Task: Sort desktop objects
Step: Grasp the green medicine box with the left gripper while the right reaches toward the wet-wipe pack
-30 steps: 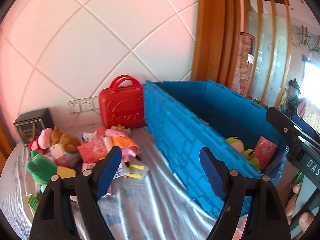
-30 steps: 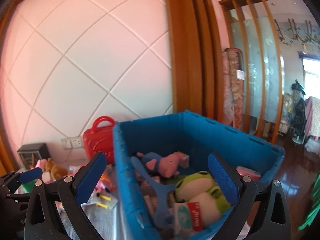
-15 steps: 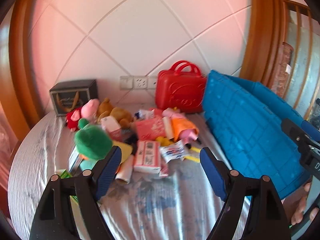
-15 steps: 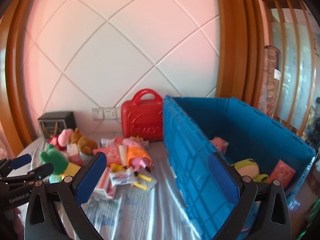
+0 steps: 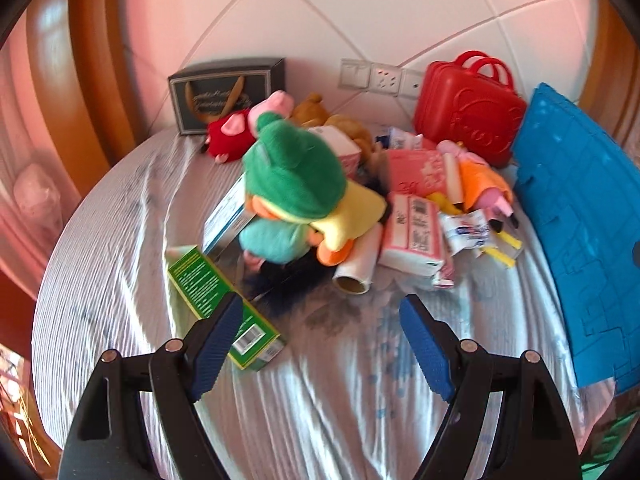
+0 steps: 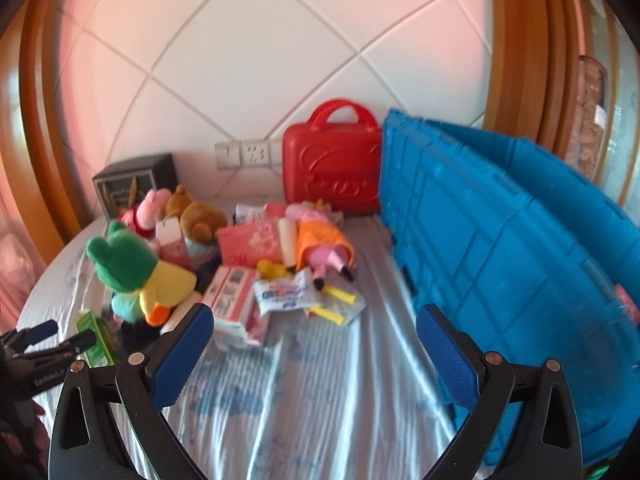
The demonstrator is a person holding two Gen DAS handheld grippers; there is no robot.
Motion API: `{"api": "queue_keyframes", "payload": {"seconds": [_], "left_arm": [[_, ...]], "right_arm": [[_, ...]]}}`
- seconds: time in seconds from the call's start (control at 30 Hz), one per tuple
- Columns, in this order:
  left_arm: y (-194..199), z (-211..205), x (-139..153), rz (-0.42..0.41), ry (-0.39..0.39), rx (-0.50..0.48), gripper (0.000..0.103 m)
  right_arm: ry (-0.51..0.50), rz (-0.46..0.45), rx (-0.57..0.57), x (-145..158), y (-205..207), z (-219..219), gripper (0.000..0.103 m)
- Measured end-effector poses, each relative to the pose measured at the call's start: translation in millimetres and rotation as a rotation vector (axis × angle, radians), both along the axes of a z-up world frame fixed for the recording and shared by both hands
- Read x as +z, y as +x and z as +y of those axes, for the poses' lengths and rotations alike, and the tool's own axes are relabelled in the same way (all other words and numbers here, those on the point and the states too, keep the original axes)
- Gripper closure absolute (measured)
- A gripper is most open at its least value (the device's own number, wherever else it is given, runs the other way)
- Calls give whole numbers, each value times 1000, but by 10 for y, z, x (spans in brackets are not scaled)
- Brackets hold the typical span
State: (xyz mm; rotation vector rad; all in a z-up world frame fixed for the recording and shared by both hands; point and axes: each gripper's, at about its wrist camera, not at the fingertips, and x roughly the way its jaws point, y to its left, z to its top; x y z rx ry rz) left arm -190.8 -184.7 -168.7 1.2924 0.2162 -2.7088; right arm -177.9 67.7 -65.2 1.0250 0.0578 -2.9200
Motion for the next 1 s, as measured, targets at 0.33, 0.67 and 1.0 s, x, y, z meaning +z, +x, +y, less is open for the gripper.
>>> {"api": "queue_keyframes", "payload": {"seconds": [0.33, 0.67, 1.0], "left_arm": [[-132, -620, -482, -134, 48, 184, 22], [-477, -810, -951, -277, 79, 264, 22], [-851, -1028, -1558, -450, 116, 321, 22]], "right_arm": [[37, -213, 82, -772, -420, -282, 0], [16, -375, 139, -1397, -1037, -415, 0], [40, -539, 164, -2087, -1705, -617, 0]]}}
